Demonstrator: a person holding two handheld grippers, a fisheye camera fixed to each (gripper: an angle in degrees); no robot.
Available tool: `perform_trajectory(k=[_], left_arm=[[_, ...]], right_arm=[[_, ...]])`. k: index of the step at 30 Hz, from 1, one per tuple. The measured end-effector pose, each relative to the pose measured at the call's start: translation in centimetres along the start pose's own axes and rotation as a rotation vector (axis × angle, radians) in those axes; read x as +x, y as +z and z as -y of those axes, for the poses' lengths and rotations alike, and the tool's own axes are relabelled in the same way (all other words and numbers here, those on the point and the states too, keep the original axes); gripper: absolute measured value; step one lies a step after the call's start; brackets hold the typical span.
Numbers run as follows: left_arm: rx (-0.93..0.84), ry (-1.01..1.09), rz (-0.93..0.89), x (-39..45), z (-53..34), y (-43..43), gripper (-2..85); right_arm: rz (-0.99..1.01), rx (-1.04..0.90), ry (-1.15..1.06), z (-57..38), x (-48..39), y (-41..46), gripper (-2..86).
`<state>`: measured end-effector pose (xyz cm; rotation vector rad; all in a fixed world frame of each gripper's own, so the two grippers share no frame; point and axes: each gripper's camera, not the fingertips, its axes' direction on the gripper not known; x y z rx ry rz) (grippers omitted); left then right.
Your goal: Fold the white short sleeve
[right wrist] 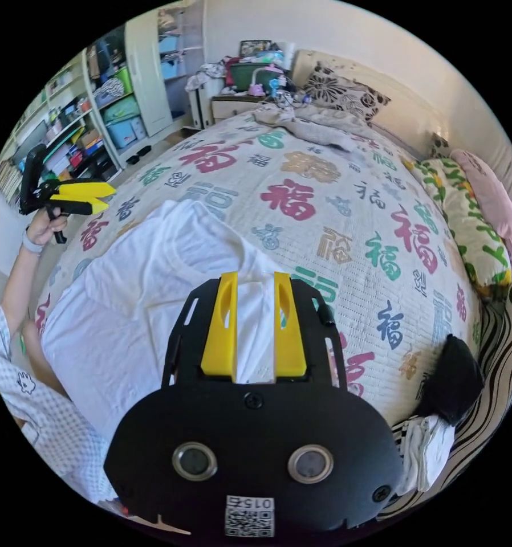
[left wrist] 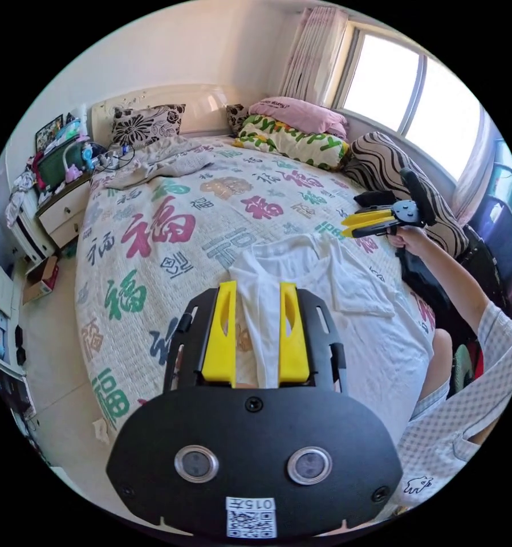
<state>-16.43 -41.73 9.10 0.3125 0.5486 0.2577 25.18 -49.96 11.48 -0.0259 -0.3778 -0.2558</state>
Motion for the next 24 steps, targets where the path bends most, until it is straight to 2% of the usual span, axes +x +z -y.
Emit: perform_trajectory(k=[5,8,12,16,18,20,24], left_arm=[[-0.200,-0.093,0.057,-1.2,6.5,10.0,11.2],[-0.303,-0.108,0.084,-1.2,7.2,13.6,9.7],[-0.308,-0.057,0.090,-0.5,8.0,13.9,3.1],[-0.237,-0.027,0.134,0.3,9.4,12.2,1.2],[-0.198,-0.040,0.145,0.5,10.3,11.1,0.9],[-0.206,-0.027,0.134,1.0,11.4,10.4,0.7],[-0.239,0.022,0.160,2.3,11.0,11.2,0.6]], right_arm=[[0.030,-0.163,0.028,2.2,0.9,3.6,10.9],[0.026,-0.271,-0.006,2.6,0.8,5.0,7.3],[0.045,-0.284,0.012,2.9,1.2,4.5,2.8],[-0.074,-0.199,0.109,3.0,2.9,2.5,0.7],[-0.036,-0.166,0.155,3.0,4.1,1.3,0.5],[0.090,-0.170,0.163,2.9,5.3,0.5,1.1],[0.169,-0.327,0.096,2.5,5.4,1.5,4.2]])
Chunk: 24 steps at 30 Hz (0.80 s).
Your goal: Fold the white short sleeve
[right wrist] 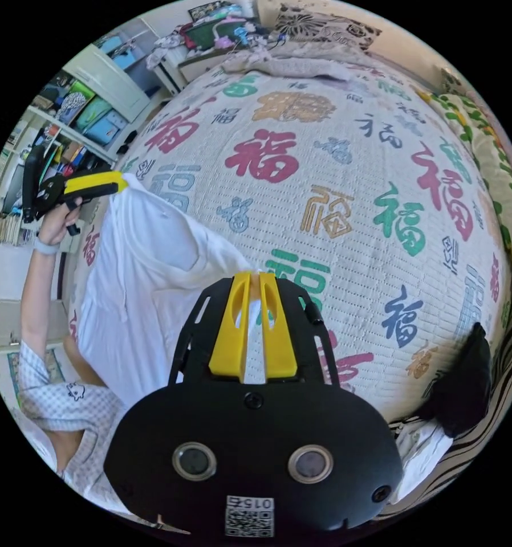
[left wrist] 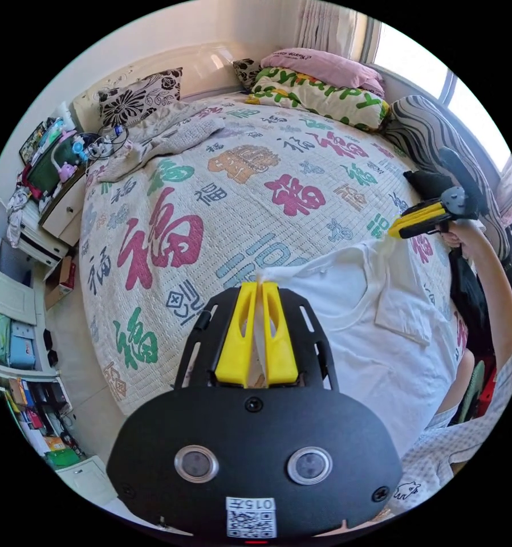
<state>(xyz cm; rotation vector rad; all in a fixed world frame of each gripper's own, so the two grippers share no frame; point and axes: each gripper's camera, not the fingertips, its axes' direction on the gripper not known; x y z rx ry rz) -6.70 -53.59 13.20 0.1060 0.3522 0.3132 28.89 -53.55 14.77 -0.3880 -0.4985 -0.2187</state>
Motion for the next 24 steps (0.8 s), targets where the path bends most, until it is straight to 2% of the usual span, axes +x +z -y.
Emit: perform_trajectory(k=[1,6,11,15,17,24], left_arm=[[-0.013,0.006,0.011,0.3,-0.3,0.6,0.6],[-0.004,-0.039,-0.022,0.4,-1.5,1.9,0.7],[0.003,-0.058,-0.041,1.2,-2.0,2.0,0.7],[0.004,-0.037,-0.015,2.0,-2.4,1.2,0.6],[0.026,-0.032,0.011,2.6,-2.6,0.2,0.5],[0.099,-0.048,0.104,4.2,-2.0,-4.4,0.2]], right_arm=[[-0.009,-0.022,-0.009,-0.2,0.1,0.0,5.5],[-0.059,0.136,-0.031,-1.1,0.0,-1.0,9.3],[-0.102,-0.059,-0.104,0.3,-2.3,4.1,8.2],[-0.148,-0.065,-0.167,-0.9,-3.8,4.9,3.2],[-0.225,-0.024,-0.123,-1.7,-3.7,4.5,1.6],[-0.293,0.150,-0.052,-4.1,-3.6,1.5,-0.4]])
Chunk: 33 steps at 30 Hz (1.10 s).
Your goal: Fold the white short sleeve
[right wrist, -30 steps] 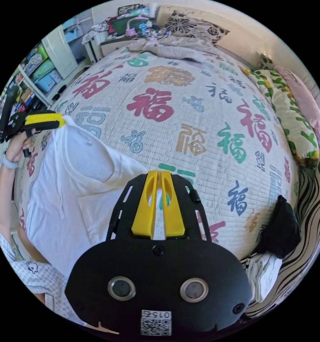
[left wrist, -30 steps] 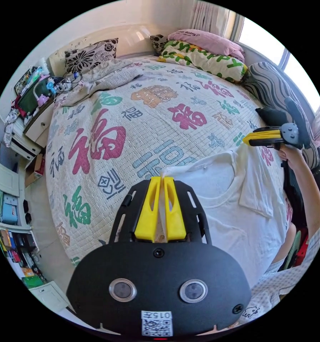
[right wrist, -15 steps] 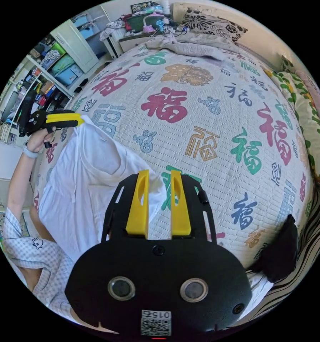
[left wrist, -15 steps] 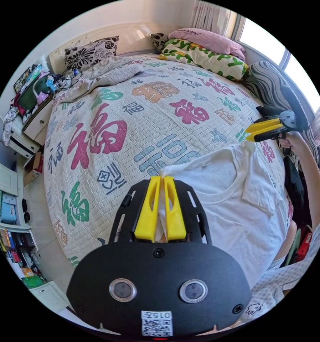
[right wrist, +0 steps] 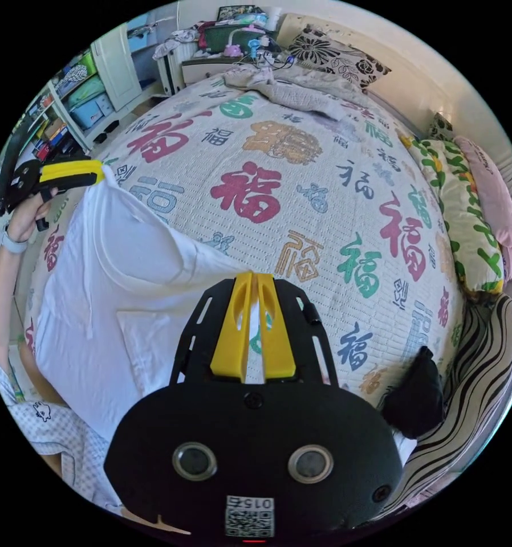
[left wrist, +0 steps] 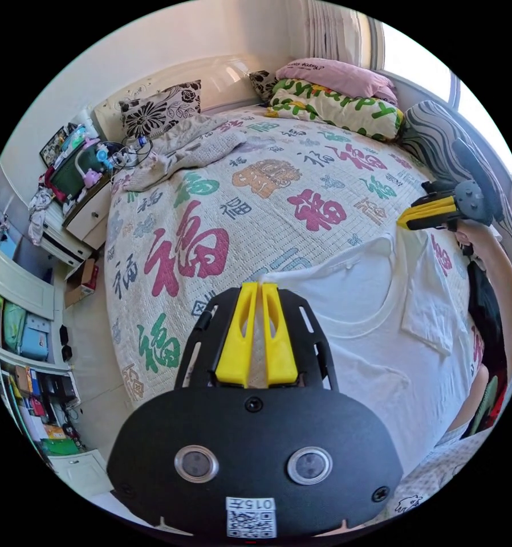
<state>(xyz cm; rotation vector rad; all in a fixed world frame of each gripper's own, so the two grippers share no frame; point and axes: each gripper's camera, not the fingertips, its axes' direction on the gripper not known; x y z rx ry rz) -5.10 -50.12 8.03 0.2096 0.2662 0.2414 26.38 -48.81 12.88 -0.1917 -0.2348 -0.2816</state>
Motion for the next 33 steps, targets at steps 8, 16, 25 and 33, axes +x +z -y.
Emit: perform_trajectory(k=[8,16,25,33], left_arm=[[-0.005,0.026,0.117,3.0,-1.0,-2.5,0.2],[0.018,0.020,0.117,4.3,-5.4,-4.8,0.2],[0.172,0.195,-0.058,8.3,-22.6,-19.2,0.4],[0.122,0.256,-0.139,16.4,-43.9,-27.8,0.5]], right_arm=[[-0.043,0.032,0.084,-3.7,-0.3,1.6,-0.7],[-0.071,0.044,0.068,-9.7,-1.4,3.3,-0.6],[0.189,0.254,-0.113,-30.2,-5.1,-3.9,-0.2],[0.347,0.237,-0.210,-51.5,-15.0,-3.4,0.2]])
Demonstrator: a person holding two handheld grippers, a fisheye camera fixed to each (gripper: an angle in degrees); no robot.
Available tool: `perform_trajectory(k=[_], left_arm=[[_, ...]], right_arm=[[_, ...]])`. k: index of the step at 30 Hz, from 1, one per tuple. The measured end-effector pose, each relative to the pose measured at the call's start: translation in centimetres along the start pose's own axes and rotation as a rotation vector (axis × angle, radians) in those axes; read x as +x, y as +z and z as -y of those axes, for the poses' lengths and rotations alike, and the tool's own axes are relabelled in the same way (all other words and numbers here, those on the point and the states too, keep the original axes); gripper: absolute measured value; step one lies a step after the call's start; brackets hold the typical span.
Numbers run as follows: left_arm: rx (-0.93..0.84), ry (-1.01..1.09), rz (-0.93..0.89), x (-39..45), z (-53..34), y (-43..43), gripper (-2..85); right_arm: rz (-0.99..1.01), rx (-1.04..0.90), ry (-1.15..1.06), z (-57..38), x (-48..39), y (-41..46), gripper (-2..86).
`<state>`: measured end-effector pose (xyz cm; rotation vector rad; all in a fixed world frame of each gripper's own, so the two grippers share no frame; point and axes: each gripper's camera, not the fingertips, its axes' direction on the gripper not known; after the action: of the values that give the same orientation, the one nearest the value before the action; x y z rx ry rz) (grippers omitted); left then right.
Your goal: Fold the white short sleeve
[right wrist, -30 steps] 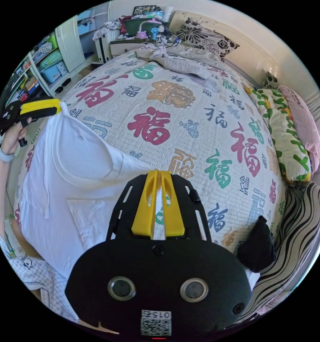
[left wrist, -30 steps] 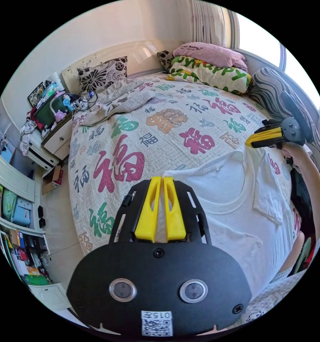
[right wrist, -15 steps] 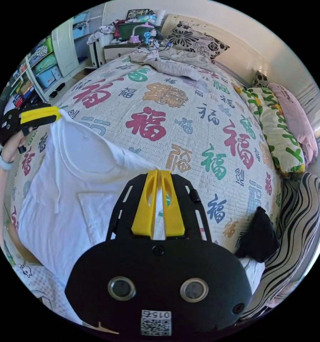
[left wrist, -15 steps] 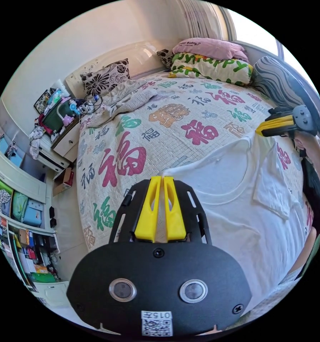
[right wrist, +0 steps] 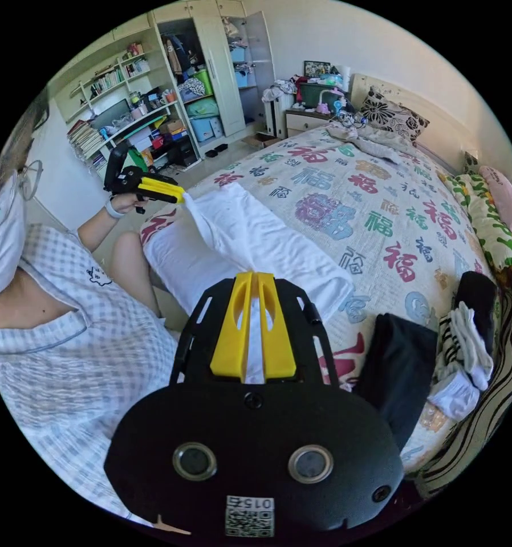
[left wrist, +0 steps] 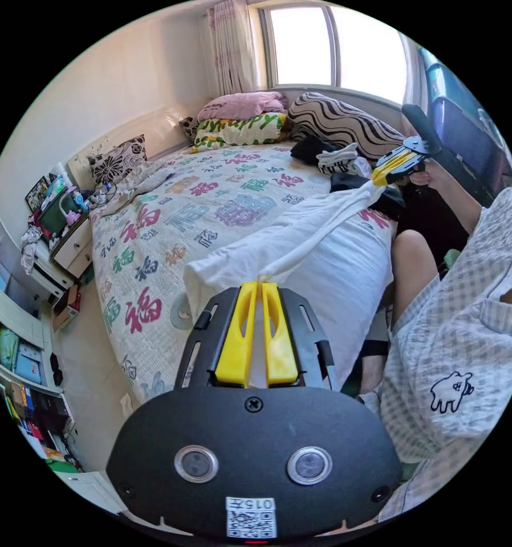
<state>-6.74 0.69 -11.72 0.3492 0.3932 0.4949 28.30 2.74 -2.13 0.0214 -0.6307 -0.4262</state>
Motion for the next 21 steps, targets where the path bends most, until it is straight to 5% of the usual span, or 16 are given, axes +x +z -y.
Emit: perform_trajectory(k=[16,21], left_arm=[[-0.131,-0.204,-0.093,5.9,-15.2,-1.7,4.7],[-0.049,-0.298,-0.211,1.4,-17.3,-6.3,9.7]], right_arm=[[-0.030,-0.189,0.132,-16.9,-5.6,13.9,4.6],[-0.006,-0.008,0.323,-20.0,-2.1,11.1,8.1]])
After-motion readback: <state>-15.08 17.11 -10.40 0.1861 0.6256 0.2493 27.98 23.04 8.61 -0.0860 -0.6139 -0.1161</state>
